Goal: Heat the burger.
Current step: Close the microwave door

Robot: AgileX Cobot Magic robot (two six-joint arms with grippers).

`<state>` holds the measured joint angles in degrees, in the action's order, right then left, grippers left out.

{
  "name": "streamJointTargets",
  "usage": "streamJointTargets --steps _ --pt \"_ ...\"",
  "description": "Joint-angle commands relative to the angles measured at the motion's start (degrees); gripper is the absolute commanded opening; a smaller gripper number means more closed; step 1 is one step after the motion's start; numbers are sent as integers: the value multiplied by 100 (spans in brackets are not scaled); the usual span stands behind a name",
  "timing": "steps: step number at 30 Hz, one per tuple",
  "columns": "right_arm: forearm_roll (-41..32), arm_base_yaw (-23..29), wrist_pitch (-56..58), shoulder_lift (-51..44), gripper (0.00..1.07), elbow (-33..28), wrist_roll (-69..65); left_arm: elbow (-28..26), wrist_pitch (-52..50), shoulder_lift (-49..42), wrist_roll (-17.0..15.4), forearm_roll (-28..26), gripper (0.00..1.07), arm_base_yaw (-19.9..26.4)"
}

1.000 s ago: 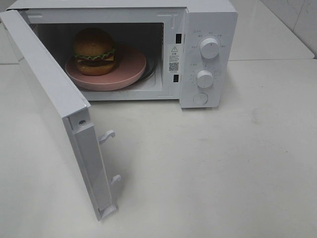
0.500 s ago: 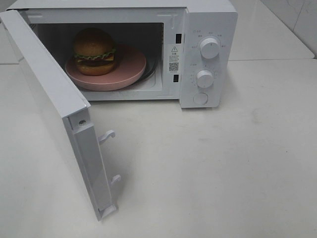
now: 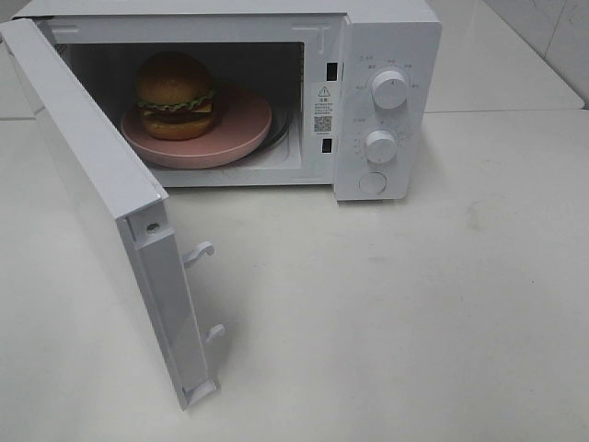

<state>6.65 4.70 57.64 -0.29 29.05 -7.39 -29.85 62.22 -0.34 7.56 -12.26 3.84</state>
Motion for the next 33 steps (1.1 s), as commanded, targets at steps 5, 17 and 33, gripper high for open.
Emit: streamJointTargets --steps 5,17,33 --pt "-11 -34 -57 -172 76 -11 29 17 -80 -29 17 -52 100 -29" --pt "-11 -34 -57 -172 76 -11 29 17 -69 -29 11 57 100 -29" --pt "-11 -34 -57 -172 76 -11 29 -252 -390 212 229 -97 100 -29"
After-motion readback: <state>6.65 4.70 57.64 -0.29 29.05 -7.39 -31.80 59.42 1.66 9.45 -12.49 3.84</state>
